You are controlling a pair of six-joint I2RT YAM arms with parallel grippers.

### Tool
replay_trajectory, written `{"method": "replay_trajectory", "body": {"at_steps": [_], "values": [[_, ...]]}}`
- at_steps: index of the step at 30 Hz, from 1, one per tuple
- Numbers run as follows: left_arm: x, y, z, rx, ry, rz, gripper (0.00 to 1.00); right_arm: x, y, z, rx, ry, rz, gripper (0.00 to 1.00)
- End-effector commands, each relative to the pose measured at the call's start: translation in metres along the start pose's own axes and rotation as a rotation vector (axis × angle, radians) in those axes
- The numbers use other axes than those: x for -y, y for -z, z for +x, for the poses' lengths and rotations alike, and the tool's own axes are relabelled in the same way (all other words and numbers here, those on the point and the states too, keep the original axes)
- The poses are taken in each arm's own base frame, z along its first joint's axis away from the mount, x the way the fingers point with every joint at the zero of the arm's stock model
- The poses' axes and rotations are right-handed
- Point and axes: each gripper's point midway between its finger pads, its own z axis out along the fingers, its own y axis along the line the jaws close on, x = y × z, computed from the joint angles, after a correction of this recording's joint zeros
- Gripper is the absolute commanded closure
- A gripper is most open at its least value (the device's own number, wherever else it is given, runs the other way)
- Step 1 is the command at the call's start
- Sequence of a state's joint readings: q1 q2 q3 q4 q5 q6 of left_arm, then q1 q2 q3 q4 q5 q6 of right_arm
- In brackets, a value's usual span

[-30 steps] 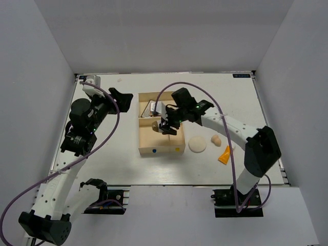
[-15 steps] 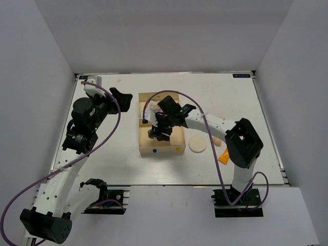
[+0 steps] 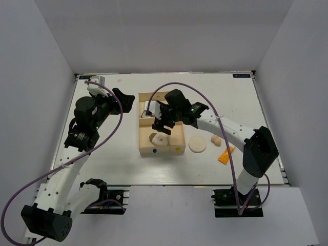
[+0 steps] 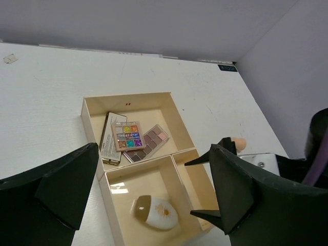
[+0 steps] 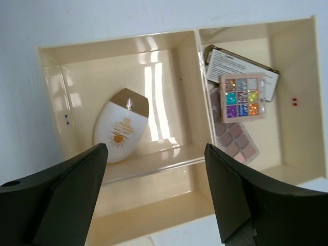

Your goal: Organize the makeup

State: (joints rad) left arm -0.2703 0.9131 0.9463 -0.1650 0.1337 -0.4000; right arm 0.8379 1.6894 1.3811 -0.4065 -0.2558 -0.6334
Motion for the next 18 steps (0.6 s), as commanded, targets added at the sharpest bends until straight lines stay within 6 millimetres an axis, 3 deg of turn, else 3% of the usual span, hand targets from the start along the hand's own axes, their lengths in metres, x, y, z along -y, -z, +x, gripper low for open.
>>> {"method": "replay_trajectory", "body": {"at_steps": [1, 4, 5, 7, 9, 10, 11, 12, 14, 18], "values": [[0.002, 0.0, -0.003, 0.011, -0.014, 0.017, 0.02, 0.009, 0.012, -0.005, 0.023, 0.002, 0.062, 0.18], [0.004, -0.002, 0.001, -0.004, -0.011, 0.033, 0.02, 0.017, 0.029, 0.008, -0.001, 0.002, 0.12, 0.2], [0.006, -0.003, 0.0, -0.002, -0.012, 0.043, 0.02, 0.024, 0.043, 0.011, 0.003, 0.002, 0.155, 0.21], [0.01, -0.005, 0.005, -0.023, -0.01, 0.074, 0.02, 0.026, 0.053, 0.038, -0.038, -0.037, 0.173, 0.22], [0.013, -0.006, 0.006, -0.032, -0.006, 0.089, 0.02, 0.026, 0.071, 0.05, -0.044, -0.062, 0.211, 0.22], [0.015, -0.007, 0.008, -0.039, -0.004, 0.101, 0.02, 0.022, 0.073, 0.071, -0.081, -0.089, 0.223, 0.22], [0.016, -0.007, 0.008, -0.042, -0.003, 0.107, 0.02, 0.021, 0.085, 0.072, -0.067, -0.1, 0.251, 0.21], [0.016, -0.007, 0.009, -0.047, -0.001, 0.111, 0.02, 0.02, 0.089, 0.094, -0.1, -0.137, 0.268, 0.2], [0.016, -0.008, 0.011, -0.05, 0.003, 0.113, 0.02, 0.022, 0.105, 0.1, -0.09, -0.156, 0.331, 0.17], [0.018, -0.007, 0.012, -0.054, 0.005, 0.127, 0.02, 0.023, 0.127, 0.139, -0.146, -0.242, 0.44, 0.11]]}}
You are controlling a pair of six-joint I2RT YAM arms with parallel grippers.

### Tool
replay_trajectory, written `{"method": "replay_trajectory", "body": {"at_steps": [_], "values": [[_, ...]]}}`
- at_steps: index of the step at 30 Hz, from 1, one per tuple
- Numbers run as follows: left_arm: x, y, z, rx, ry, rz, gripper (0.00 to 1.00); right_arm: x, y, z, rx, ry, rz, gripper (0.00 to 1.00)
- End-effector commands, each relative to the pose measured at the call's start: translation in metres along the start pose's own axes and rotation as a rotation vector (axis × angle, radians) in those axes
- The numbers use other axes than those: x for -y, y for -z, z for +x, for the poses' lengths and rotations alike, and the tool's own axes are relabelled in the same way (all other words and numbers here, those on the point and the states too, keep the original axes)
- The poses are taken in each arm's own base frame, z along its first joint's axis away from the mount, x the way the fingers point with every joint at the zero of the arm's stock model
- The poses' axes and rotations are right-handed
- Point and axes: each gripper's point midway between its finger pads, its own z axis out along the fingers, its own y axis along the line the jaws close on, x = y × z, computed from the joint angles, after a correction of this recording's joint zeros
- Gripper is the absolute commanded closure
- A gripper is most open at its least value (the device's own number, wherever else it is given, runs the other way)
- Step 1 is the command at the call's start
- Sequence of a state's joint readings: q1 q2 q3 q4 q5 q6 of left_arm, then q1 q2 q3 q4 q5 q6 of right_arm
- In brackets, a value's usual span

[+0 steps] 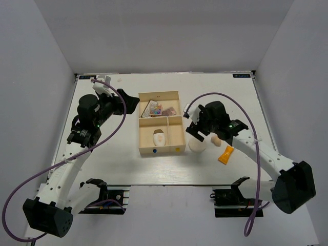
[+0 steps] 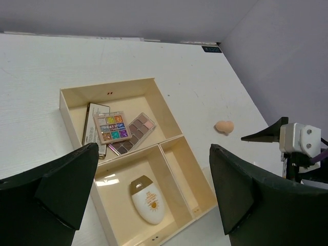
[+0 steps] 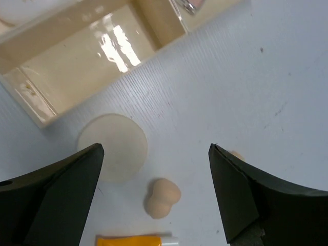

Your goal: Organize the makeup

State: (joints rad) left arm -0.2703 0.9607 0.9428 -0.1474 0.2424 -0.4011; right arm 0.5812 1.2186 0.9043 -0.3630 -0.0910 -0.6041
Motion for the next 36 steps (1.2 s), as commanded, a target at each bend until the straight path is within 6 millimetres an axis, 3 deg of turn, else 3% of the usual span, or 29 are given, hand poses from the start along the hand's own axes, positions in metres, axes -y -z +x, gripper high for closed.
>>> {"method": "replay_trajectory", "body": {"at_steps": [1, 4, 11, 15, 17, 20, 21, 22, 25, 29, 34, 36], "values": [[0.008, 0.001, -0.005, 0.017, -0.004, 0.043, 0.02, 0.023, 0.012, 0.024, -0.034, -0.081, 0.136, 0.11], [0.009, 0.001, -0.004, 0.012, -0.001, 0.05, 0.02, 0.032, 0.024, 0.053, -0.097, -0.156, 0.191, 0.13], [0.011, 0.002, -0.003, 0.012, 0.002, 0.062, 0.02, 0.019, 0.05, 0.102, -0.211, -0.214, 0.196, 0.2], [0.017, 0.004, -0.006, 0.016, 0.007, 0.085, 0.02, 0.019, 0.067, 0.128, -0.275, -0.327, 0.276, 0.59], [0.018, 0.005, -0.005, 0.014, 0.01, 0.093, 0.02, 0.011, 0.068, 0.132, -0.286, -0.407, 0.274, 0.61], [0.019, 0.007, -0.006, 0.021, 0.012, 0.098, 0.02, 0.022, 0.079, 0.147, -0.331, -0.449, 0.387, 0.57], [0.02, 0.007, -0.006, 0.02, 0.012, 0.101, 0.02, 0.025, 0.083, 0.147, -0.336, -0.456, 0.397, 0.51], [0.021, 0.008, -0.007, 0.024, 0.011, 0.104, 0.02, 0.014, 0.085, 0.149, -0.361, -0.455, 0.337, 0.48], [0.023, 0.011, -0.007, 0.029, 0.014, 0.115, 0.02, 0.011, 0.088, 0.147, -0.374, -0.416, 0.287, 0.41], [0.023, 0.012, -0.006, 0.032, 0.014, 0.115, 0.02, 0.004, 0.092, 0.156, -0.428, -0.278, 0.202, 0.31], [0.024, 0.013, -0.007, 0.034, 0.014, 0.119, 0.02, -0.002, 0.099, 0.161, -0.441, -0.088, 0.126, 0.28], [0.025, 0.013, -0.008, 0.037, 0.013, 0.119, 0.02, -0.001, 0.102, 0.163, -0.437, 0.019, 0.114, 0.19]]}}
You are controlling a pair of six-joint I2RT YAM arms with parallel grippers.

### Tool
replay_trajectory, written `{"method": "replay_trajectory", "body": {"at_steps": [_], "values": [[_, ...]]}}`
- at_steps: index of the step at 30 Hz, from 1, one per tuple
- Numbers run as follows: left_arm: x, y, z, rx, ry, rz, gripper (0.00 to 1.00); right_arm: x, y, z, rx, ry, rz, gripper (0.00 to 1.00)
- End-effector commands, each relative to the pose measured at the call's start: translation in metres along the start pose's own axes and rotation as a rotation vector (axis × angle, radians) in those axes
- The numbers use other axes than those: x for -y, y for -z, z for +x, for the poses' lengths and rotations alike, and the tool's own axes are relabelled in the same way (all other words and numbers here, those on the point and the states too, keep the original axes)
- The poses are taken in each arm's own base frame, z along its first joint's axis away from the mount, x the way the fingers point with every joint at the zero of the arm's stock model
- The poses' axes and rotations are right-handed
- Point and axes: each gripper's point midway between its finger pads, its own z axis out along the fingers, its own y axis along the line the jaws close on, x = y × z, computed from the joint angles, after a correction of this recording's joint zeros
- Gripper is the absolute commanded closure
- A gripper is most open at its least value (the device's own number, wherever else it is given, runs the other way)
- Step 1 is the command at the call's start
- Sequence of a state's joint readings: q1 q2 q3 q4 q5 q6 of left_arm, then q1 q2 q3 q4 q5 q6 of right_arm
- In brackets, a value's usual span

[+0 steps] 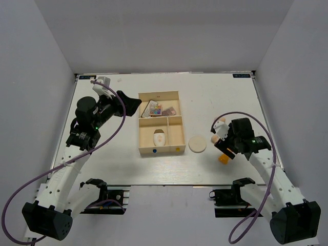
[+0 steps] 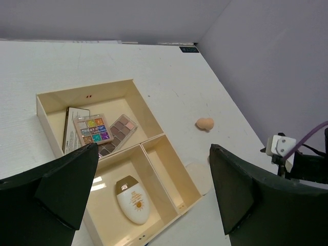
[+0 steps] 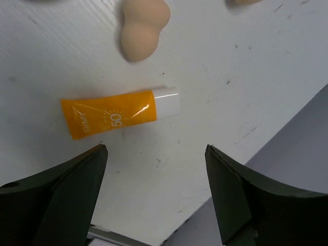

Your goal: Organize the makeup

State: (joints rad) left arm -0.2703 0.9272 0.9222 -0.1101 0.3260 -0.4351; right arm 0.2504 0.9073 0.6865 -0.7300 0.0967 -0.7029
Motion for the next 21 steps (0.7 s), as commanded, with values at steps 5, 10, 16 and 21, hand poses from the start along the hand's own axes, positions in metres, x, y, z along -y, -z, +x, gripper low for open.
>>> {"method": "replay_trajectory", "body": {"at_steps": [5, 10, 16, 21], "values": [[0.005, 0.003, -0.005, 0.022, -0.01, 0.026, 0.02, -0.006, 0.003, 0.001, 0.09, 0.584, -0.078, 0.17], [0.0, 0.001, -0.003, 0.015, -0.012, 0.006, 0.02, -0.017, -0.008, -0.005, 0.134, 0.794, -0.178, 0.24], [-0.002, -0.002, -0.001, 0.003, -0.012, 0.0, 0.02, -0.01, -0.038, 0.005, 0.087, 1.058, -0.122, 0.22], [-0.003, -0.002, -0.001, 0.003, -0.017, -0.007, 0.02, -0.024, -0.053, 0.016, 0.09, 1.145, -0.183, 0.21]]}}
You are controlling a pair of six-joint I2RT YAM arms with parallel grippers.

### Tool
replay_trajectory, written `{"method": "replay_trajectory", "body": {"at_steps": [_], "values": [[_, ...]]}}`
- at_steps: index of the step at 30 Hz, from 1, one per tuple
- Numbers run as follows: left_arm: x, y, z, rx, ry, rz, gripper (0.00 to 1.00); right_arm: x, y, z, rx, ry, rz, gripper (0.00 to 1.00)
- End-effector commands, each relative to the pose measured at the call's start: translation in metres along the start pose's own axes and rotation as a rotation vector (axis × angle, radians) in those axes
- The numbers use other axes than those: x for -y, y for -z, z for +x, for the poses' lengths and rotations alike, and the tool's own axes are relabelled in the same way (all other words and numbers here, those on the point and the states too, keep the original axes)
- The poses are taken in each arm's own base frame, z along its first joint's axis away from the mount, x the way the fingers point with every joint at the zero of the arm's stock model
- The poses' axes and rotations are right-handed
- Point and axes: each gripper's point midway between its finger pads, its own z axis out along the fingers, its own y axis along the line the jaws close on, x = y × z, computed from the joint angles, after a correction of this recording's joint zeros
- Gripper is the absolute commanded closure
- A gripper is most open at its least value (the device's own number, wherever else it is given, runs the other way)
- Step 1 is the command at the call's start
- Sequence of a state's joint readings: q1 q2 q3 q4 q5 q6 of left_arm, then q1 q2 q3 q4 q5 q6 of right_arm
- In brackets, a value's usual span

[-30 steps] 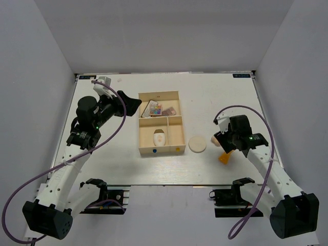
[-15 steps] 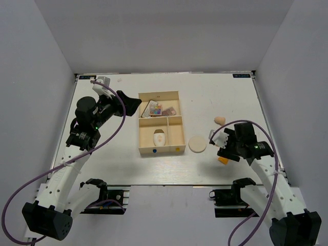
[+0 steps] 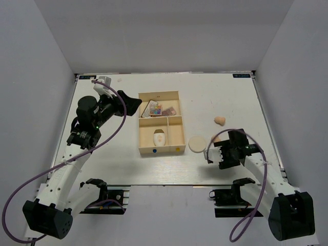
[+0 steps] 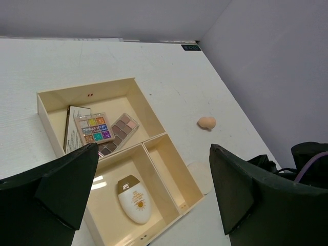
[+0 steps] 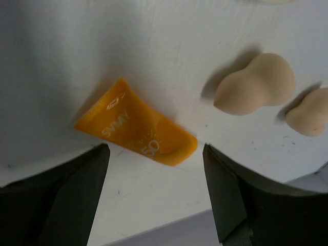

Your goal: Organize the makeup

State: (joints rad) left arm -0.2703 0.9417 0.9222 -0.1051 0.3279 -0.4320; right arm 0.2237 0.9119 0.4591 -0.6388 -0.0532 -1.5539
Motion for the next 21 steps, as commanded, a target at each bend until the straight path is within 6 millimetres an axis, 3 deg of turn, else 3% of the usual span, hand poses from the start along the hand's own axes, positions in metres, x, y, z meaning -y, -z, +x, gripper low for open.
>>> {"method": "replay_trajectory", "body": {"at_steps": [1, 9, 14, 18, 21], "values": [[-0.001, 0.002, -0.004, 0.015, -0.018, -0.007, 0.02, 0.011, -0.006, -0.001, 0.001, 0.331, -0.008, 0.21], [-0.003, 0.001, -0.003, 0.009, -0.02, -0.013, 0.02, 0.005, -0.029, 0.002, 0.005, 0.361, -0.049, 0.21], [-0.004, 0.001, -0.004, 0.011, -0.021, -0.02, 0.02, 0.003, -0.036, -0.002, 0.042, 0.32, -0.101, 0.28], [-0.004, 0.001, -0.004, 0.011, -0.024, -0.02, 0.02, -0.007, -0.037, -0.006, 0.07, 0.268, -0.164, 0.39], [-0.004, 0.001, -0.005, 0.013, -0.023, -0.021, 0.02, -0.005, -0.032, -0.015, 0.113, 0.22, -0.164, 0.66]]}}
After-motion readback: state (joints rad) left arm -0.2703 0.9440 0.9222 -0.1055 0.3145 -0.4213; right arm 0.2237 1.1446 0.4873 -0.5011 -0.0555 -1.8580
